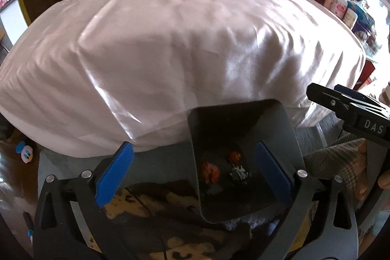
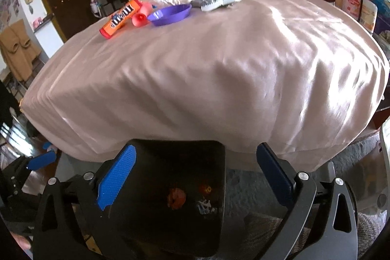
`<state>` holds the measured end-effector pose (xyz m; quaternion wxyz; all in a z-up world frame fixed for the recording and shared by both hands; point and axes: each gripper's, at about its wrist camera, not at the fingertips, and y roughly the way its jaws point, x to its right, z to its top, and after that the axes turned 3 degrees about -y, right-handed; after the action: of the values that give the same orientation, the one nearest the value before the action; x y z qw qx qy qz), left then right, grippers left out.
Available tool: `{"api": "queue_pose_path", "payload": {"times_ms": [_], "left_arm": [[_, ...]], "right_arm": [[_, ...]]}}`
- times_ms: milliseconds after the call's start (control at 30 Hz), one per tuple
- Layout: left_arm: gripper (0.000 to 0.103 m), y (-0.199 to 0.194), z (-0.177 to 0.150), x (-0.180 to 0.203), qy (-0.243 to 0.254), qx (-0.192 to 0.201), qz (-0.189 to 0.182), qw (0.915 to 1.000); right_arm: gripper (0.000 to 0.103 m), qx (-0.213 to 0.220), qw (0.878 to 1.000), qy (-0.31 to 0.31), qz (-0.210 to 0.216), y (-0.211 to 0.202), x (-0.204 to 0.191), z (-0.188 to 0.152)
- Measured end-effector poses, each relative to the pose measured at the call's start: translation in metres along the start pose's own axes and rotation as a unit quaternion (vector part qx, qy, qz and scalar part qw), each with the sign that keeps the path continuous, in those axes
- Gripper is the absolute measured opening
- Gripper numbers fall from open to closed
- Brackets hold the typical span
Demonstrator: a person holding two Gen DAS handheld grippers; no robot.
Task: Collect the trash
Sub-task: 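Lower both held items into the black bin and open both tools, then grasp the orange M&M's tube with the left tool while the right tool grasps the purple dish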
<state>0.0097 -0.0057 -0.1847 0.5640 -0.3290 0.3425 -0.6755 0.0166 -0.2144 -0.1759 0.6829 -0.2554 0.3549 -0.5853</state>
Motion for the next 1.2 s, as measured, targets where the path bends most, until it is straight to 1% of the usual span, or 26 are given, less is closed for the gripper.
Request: {"api": "queue_pose_path", "payload": {"times_ms": [133, 267, 433, 533, 600, 667, 733, 833, 933, 1000, 1067, 1200], "left_arm": [[0.095, -0.008, 0.007, -0.010, -0.017, 0.014, 0.005, 0.9997], [0.095, -0.010, 0.013, -0.019, -0.033, 0.017, 0.010, 0.9992], [0.095, -0.018, 0.027, -0.025, -0.022, 0.033, 0.023, 0.9990], [0.095, -0.024, 0.040, -0.028, -0.018, 0.046, 0.021, 0.9986], [0.095, -0.026, 0.050, -0.034, -0.025, 0.052, 0.020, 0.9981], [0.095, -0.026, 0.063, -0.042, -0.041, 0.054, 0.004, 0.9977], [0.095, -0.028, 0.076, -0.047, -0.047, 0.061, -0.008, 0.9970], [0.095, -0.027, 0.093, -0.048, -0.035, 0.072, 0.007, 0.9968], [0.095, -0.021, 0.109, -0.050, -0.026, 0.072, 0.015, 0.9969], [0.095, -0.016, 0.117, -0.052, -0.021, 0.070, 0.015, 0.9972], [0.095, -0.010, 0.124, -0.054, -0.018, 0.068, 0.009, 0.9975], [0.095, 0.001, 0.138, -0.055, -0.011, 0.066, 0.008, 0.9978]], "right_arm": [[0.099, 0.011, 1.000, 0.004, 0.002, -0.007, 0.001, 0.006], [0.099, 0.015, 1.000, 0.009, 0.002, -0.010, 0.001, 0.014], [0.099, 0.031, 1.000, 0.001, 0.006, -0.012, -0.005, 0.034], [0.099, 0.043, 0.999, -0.002, 0.014, -0.010, -0.013, 0.051], [0.099, 0.050, 0.998, -0.010, 0.029, -0.004, -0.021, 0.065], [0.097, 0.049, 0.998, -0.020, 0.022, 0.005, -0.027, 0.078], [0.092, 0.043, 0.999, -0.028, 0.014, 0.018, -0.034, 0.092], [0.087, 0.028, 0.999, -0.038, 0.007, 0.036, -0.040, 0.107], [0.086, 0.018, 0.999, -0.050, -0.009, 0.055, -0.045, 0.121], [0.086, 0.017, 0.998, -0.055, -0.017, 0.061, -0.047, 0.127], [0.084, 0.016, 0.998, -0.060, -0.021, 0.067, -0.048, 0.133], [0.084, 0.014, 0.997, -0.064, -0.029, 0.077, -0.047, 0.145]]}}
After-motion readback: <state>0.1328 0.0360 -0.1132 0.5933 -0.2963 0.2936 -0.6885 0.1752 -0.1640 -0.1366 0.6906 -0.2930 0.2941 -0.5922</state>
